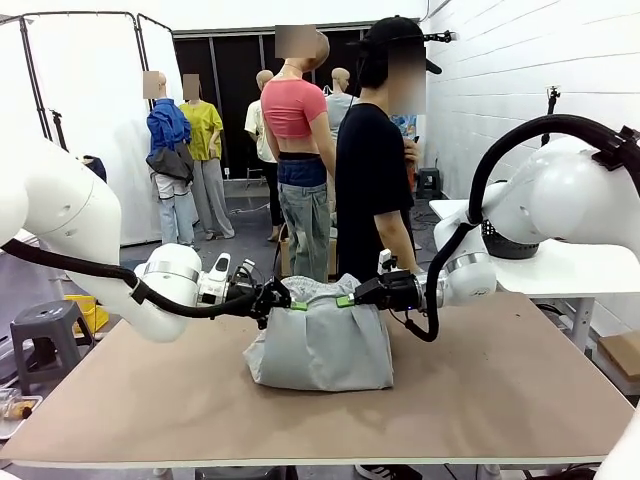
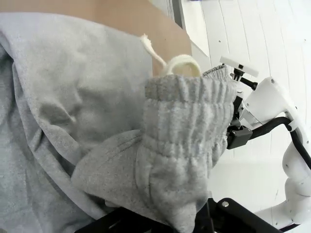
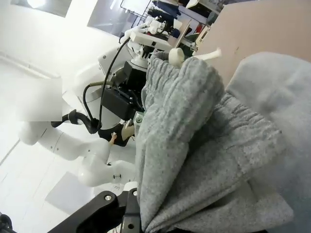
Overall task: Fold the training pants.
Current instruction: Fold the Training pants in half.
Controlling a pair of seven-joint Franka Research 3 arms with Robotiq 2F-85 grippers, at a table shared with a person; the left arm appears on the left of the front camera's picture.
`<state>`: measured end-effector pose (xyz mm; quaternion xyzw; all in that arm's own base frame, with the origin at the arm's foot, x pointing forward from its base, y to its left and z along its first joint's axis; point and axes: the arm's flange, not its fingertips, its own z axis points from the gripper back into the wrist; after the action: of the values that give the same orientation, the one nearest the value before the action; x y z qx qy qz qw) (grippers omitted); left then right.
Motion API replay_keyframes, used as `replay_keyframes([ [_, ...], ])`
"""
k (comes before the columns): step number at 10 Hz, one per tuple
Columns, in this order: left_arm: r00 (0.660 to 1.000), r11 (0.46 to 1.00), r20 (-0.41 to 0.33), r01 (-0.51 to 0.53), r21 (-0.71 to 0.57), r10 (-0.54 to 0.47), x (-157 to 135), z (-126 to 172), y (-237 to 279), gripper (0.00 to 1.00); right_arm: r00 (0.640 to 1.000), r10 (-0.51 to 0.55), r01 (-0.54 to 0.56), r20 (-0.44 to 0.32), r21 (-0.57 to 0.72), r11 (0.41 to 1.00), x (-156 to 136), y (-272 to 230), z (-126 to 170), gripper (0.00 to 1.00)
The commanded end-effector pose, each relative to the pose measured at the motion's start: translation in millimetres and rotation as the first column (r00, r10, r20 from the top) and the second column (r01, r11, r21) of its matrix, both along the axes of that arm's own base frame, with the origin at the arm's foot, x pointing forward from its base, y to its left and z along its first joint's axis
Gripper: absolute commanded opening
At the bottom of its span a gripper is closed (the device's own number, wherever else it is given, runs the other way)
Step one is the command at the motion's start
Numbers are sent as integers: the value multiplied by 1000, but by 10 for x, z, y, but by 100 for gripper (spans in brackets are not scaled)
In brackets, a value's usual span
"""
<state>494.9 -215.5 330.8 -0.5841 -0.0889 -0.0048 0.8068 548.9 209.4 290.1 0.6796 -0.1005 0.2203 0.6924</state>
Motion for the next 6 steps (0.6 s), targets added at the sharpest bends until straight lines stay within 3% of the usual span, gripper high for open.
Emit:
replay_keyframes([
  [1, 1000, 1000, -29, -1, -7, 1, 32, -40, -32, 0, 1000, -23, 23, 20, 1, 1000, 12, -133, 12, 0],
  [2, 1000, 1000, 0, 0, 0, 0, 0, 0, 0, 0, 1000, 0, 0, 0, 0, 1000, 0, 0, 0, 0],
  [6, 998, 997, -55, -11, 82, 16, 487, 151, -70, 0, 998, -62, 62, -13, -10, 998, 467, 94, 142, 0],
])
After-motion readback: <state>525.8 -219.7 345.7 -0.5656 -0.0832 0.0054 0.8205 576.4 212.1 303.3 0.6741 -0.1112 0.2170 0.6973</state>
